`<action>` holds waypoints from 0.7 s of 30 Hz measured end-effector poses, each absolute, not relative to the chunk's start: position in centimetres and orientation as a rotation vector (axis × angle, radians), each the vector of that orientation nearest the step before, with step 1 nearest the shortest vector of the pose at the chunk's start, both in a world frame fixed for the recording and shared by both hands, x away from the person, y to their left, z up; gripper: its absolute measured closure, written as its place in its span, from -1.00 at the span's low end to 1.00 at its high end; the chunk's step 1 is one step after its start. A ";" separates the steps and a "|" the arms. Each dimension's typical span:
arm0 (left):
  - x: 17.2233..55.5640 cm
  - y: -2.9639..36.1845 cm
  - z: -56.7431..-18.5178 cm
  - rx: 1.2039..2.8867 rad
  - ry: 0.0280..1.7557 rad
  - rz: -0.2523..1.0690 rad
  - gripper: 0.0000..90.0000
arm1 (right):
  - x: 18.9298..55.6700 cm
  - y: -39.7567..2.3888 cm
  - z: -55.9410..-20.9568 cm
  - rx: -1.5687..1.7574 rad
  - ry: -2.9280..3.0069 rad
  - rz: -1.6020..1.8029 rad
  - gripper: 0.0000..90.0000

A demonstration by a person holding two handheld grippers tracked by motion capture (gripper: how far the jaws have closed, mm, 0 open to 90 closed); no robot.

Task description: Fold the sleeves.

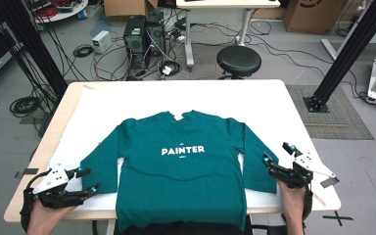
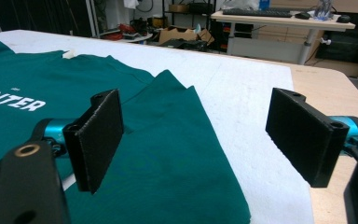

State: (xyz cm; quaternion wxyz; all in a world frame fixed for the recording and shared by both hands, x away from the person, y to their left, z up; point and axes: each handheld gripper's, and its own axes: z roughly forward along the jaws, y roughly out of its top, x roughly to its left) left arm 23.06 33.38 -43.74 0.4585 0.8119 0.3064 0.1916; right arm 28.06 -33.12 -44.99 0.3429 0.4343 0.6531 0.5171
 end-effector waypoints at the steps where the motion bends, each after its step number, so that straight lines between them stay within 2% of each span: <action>1: 23.0 33.1 -43.9 2.024 0.741 0.457 -0.20 | 28.0 -33.1 -45.0 1.133 1.697 1.344 -0.57; 5: 23.0 32.9 -44.4 2.077 0.727 0.416 -0.14 | 28.1 -33.1 -45.0 1.126 1.700 1.339 -0.57; 21: 23.6 32.1 -45.1 2.164 0.701 0.384 0.10 | 28.1 -33.0 -45.0 1.136 1.704 1.331 -0.57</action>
